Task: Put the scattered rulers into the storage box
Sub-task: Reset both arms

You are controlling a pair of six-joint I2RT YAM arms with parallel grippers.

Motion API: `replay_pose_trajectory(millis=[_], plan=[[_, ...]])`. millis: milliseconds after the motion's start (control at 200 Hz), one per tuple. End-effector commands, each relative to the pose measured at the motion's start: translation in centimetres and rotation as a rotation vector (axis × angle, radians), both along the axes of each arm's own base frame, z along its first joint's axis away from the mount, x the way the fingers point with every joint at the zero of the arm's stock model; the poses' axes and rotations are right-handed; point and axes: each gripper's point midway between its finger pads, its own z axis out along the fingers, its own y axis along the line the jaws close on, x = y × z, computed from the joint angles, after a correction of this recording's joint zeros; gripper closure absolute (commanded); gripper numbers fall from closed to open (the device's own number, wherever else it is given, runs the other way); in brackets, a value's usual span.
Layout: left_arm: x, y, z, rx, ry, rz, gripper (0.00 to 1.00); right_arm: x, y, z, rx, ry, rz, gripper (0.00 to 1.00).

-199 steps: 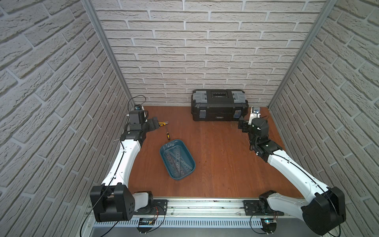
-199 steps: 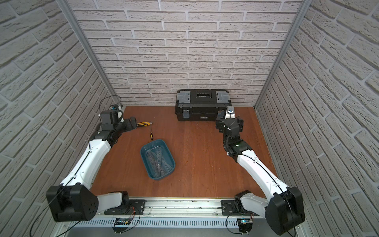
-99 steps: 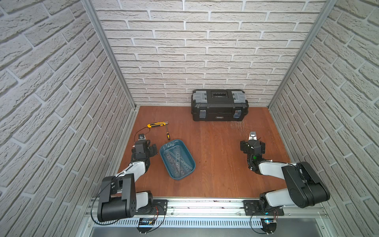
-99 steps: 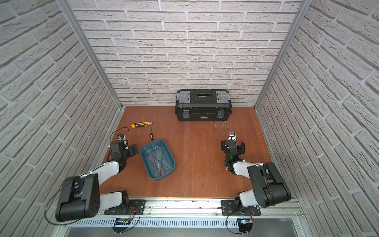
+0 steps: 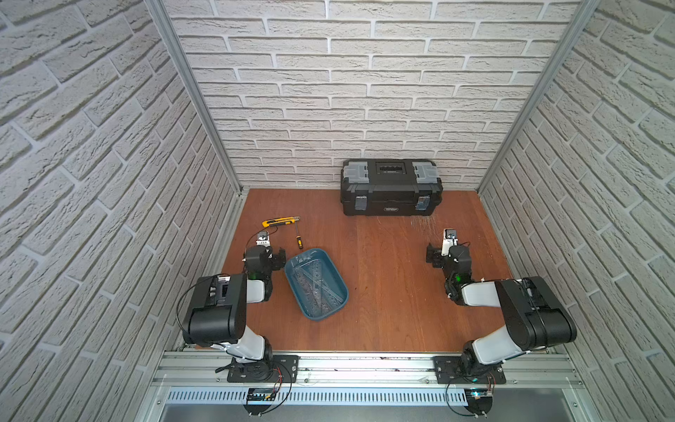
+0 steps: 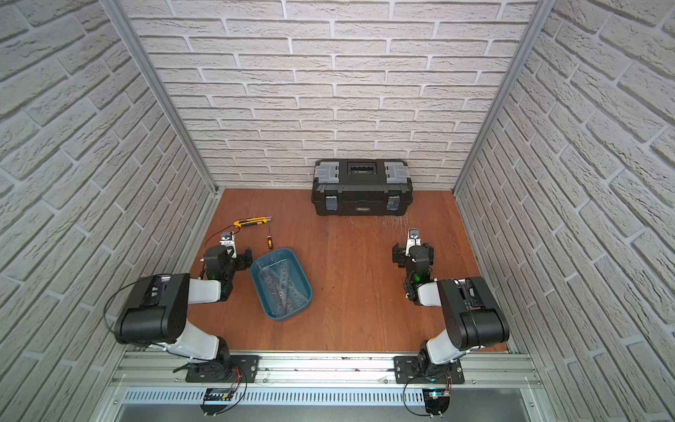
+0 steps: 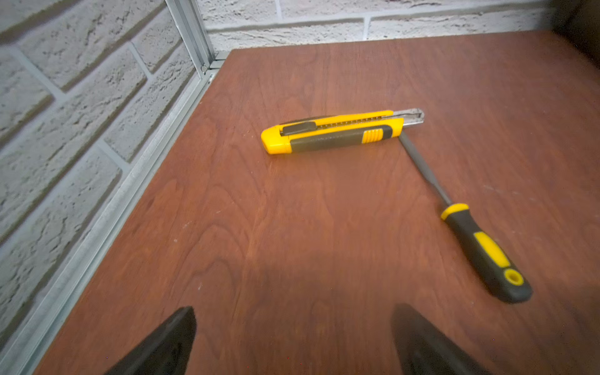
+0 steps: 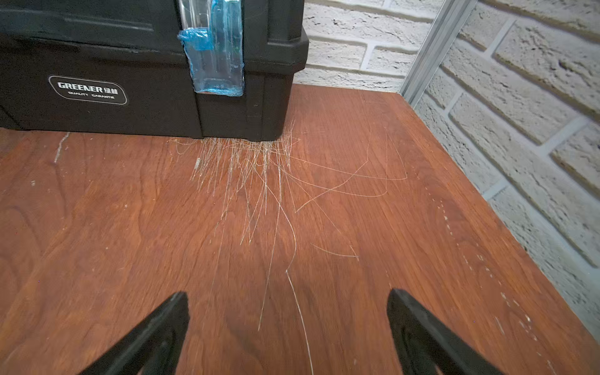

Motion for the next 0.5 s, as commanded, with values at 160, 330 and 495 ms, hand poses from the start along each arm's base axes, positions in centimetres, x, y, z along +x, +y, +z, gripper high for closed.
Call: replay_pose_trajectory(millis=[160, 330, 495], plan=[[1.00, -0.23, 2.07, 0.024, -0.088, -0.024, 0.02, 0.45, 0.18, 1.54, 0.022, -0.054, 0.016, 0.01], [0.95, -0.22, 2.01, 0.023, -0.083, -0.023, 0.02, 0.64, 0.26, 1.30, 0.021, -0.041, 0.020, 0.01], [0.99, -0.24, 2.08, 0.024, -0.086, -0.023, 0.02, 0.73, 0.17, 1.33, 0.042, -0.039, 0.034, 0.01]])
